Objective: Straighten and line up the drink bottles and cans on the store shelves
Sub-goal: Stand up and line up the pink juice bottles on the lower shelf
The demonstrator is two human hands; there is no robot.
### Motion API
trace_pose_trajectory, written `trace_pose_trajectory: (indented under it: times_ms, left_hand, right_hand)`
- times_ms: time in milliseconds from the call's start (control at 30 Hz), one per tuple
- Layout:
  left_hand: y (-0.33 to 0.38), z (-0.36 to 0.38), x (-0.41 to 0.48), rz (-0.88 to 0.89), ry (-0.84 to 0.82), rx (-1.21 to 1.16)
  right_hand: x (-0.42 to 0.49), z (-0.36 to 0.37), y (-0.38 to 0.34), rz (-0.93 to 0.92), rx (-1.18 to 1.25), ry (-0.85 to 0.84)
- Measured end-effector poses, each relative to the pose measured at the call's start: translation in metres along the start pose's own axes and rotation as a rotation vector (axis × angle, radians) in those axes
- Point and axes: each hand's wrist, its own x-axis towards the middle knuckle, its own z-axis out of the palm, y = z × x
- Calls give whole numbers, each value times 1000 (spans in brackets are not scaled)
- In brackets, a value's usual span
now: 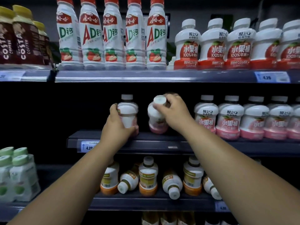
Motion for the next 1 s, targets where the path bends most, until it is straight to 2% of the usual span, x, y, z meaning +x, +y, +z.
trace_pose_trajectory:
  times_ms: [67,133,200,300,367,467,667,900,1000]
  left_hand:
    - [-1,1,6,-38,-50,22]
    - [-3,0,11,-85,-107,25]
    - [-6,-2,14,-100,-145,17]
    - [-6,-6,16,-100,-180,-2]
    - [-5,-7,17,-104,-200,-21]
    - [0,-1,20,-97,-256,-72]
    - [17,28,23,-67,-379,-200]
    - [21,42,26,-60,-433,-296]
    - [25,44,22,-63,-380,-291]
  right_hand:
    - [9,0,-7,211,300,-47]
    - [11,4,-3,278,357,-116]
    - [2,7,5,285,308,-191]
    - [-13,11,25,249,103,-261]
    - [-20,13,32,238,-7,-213]
    - [-26,12,40,243,-36,-121]
    - [-28,-9,48,331,-59,-114]
    - [-36,-12,46,336,-144,10]
    - [-39,-12,45,324,-236,2]
